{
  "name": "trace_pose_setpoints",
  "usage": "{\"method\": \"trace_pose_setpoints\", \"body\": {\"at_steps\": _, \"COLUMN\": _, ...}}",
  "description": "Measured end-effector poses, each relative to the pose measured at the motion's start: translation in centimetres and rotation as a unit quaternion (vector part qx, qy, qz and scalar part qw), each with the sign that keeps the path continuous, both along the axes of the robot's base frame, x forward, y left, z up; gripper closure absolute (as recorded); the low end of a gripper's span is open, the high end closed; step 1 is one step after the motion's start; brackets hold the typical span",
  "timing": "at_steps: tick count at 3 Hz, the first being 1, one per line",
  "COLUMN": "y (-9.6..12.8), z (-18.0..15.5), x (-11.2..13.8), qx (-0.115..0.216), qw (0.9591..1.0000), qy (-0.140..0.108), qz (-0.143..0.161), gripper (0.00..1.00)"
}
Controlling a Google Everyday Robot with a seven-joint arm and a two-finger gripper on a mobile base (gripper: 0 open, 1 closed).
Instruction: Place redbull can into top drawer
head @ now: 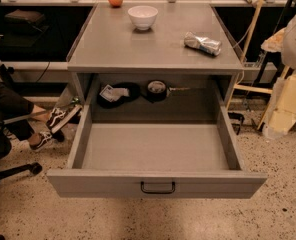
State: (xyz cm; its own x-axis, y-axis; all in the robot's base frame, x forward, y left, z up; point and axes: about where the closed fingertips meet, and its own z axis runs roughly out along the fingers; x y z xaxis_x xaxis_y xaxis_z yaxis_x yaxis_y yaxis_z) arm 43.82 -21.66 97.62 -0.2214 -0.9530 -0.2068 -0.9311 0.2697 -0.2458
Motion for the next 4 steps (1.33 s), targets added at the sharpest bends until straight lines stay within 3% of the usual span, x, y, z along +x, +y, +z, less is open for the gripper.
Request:
{"method": "trace_pose_setpoints", "body": {"at_steps": 2, "y": -0.2, "z": 0.4, "x": 1.1, "qx": 0.009, "qw": 0.9999, "qy": -0.007, "qz": 0.007, "gripper": 0.0}}
{"method": "trace_pose_setpoints", "body": {"at_steps": 3, "y": -1.6, "z": -0.1, "x": 5.5, "qx": 0.016, "qw": 0.9997, "qy": -0.002, "qz": 0.018, "gripper": 0.0}}
{"method": "trace_pose_setpoints", "body": {"at_steps": 4, "y": -1.8, "z": -2.3, "x": 12.3, "qx": 0.036, "qw": 0.9984, "qy": 0.016, "qz": 0.04, "gripper": 0.0}}
